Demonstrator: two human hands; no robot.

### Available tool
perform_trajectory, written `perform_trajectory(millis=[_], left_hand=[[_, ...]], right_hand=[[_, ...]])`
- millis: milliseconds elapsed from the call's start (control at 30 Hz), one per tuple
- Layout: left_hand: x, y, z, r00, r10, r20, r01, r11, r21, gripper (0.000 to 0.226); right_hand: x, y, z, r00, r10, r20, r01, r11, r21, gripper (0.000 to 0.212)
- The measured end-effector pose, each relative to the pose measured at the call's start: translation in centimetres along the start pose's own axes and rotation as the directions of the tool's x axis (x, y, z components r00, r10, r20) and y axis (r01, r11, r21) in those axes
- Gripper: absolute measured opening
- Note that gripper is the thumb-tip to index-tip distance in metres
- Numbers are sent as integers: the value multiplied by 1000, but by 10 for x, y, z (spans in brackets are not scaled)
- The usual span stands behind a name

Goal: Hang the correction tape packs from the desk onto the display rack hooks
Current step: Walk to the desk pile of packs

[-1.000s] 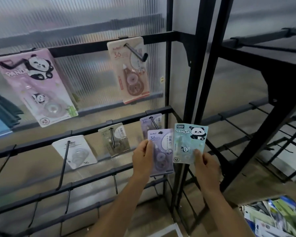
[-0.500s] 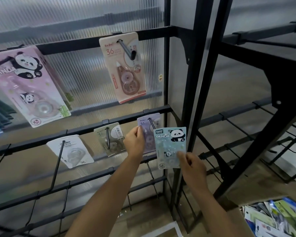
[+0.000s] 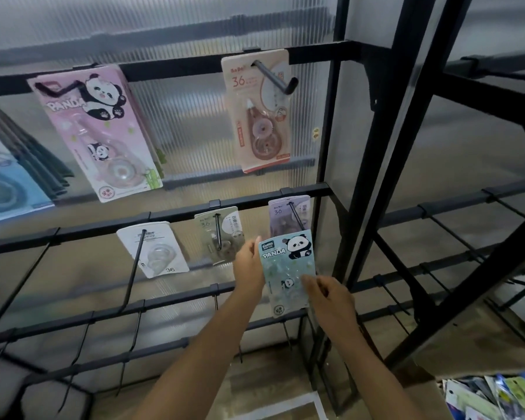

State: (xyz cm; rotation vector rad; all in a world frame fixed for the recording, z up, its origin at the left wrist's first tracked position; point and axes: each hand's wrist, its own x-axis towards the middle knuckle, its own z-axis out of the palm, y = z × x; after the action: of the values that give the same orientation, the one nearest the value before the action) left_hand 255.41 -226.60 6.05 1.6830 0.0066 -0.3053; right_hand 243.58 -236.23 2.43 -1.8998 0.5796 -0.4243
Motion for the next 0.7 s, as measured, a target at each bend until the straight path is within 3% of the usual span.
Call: perform_trajectory(millis=[100,233,400,533,700], left_hand=[[-10,-7,-30,998,-58,-3,57,995,-77,28],[-31,-16,-76,994,-97,44,100,990,-94,33],[-65,-36,-137,992,-123,-7,118,965,-232,37],[-85,-43,-175,997,-38,-62,20,963,-268,39],[-98,-47,-208,985,168,-40,-173,973,-152,39]], right_hand=[[-9,-11,19,995,-63,77,57,996,75,53],[-24,-26,51,993,-90,77,81,990,111,53],[-48,-46,100,987,-94,131,72,984,163,43],[-68,-58,137,979,-122,162,94,981,170,41],[-89,-74,157,969,-150,197,108,972,206,35]])
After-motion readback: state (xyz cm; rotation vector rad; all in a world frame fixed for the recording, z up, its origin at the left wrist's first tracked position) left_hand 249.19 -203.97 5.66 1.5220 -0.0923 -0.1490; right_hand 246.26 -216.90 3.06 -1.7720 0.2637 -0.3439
